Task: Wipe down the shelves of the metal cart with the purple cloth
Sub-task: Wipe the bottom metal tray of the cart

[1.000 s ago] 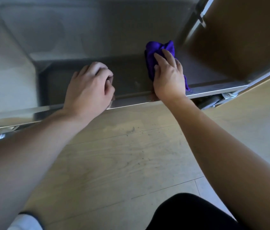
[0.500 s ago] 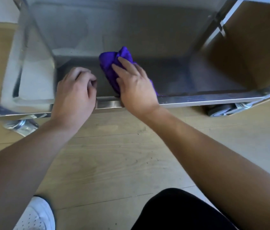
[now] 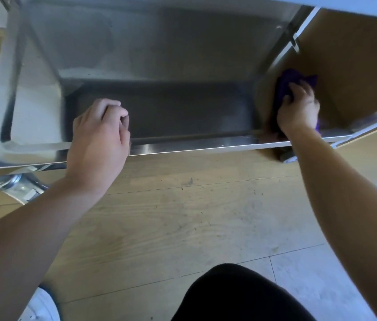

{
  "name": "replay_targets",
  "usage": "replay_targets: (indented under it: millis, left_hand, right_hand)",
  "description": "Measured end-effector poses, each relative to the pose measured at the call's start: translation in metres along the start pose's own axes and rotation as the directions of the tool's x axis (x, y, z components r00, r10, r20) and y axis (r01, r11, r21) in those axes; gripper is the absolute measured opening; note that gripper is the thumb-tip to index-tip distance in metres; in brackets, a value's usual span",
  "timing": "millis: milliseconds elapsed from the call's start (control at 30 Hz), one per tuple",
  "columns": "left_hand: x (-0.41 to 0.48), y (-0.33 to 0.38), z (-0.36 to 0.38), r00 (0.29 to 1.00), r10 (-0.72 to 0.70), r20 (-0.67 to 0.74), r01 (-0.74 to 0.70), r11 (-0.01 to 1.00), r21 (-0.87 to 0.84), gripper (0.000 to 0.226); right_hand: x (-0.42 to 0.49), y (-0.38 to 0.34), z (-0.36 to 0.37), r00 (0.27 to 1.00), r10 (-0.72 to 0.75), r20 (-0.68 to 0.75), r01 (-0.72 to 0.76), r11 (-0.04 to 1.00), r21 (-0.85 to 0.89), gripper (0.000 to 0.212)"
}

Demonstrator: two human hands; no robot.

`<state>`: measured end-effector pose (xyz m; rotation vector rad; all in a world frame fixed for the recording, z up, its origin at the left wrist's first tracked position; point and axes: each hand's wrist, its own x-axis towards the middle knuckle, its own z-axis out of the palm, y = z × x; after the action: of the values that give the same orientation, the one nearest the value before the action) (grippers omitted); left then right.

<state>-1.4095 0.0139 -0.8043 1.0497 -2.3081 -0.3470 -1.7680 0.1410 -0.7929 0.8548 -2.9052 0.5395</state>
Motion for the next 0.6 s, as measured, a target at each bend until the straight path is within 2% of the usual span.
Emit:
replay_targets:
  millis: [200,333,400,500,600]
  left_hand:
    - [0.002,0.001,0.000,1.000,-0.008,-0.012,0.008,1.000,0.018,0.028]
    - [0.002,-0.002,0.000,1.000,0.001,-0.010,-0.001,1.000,0.023,0.023]
    - [0.003,-0.002,0.000,1.000,0.003,-0.001,-0.003,1.000,0.006,0.022]
    - [0.002,-0.002,0.001,1.000,0.011,0.001,-0.011,1.000,0.014,0.020]
    - [0.001,-0.002,0.004,1.000,0.002,-0.008,-0.001,0.999,0.034,0.020]
  right_hand:
    - [-0.037,-0.066,0.020,0.966,-0.256,0.039,0.252,0.965,0.072,0.043]
    - [-0.024,-0.044,0.011,0.927,-0.367,0.072,0.360,0.928,0.094,0.042]
    - [-0.009,-0.016,0.001,0.939,-0.341,0.051,0.337,0.938,0.078,0.042]
    - [0.001,0.024,-0.017,0.984,-0.179,0.012,0.179,0.984,0.018,0.041]
    - [0.003,0.036,-0.020,0.995,-0.101,-0.002,0.101,0.995,-0.007,0.042]
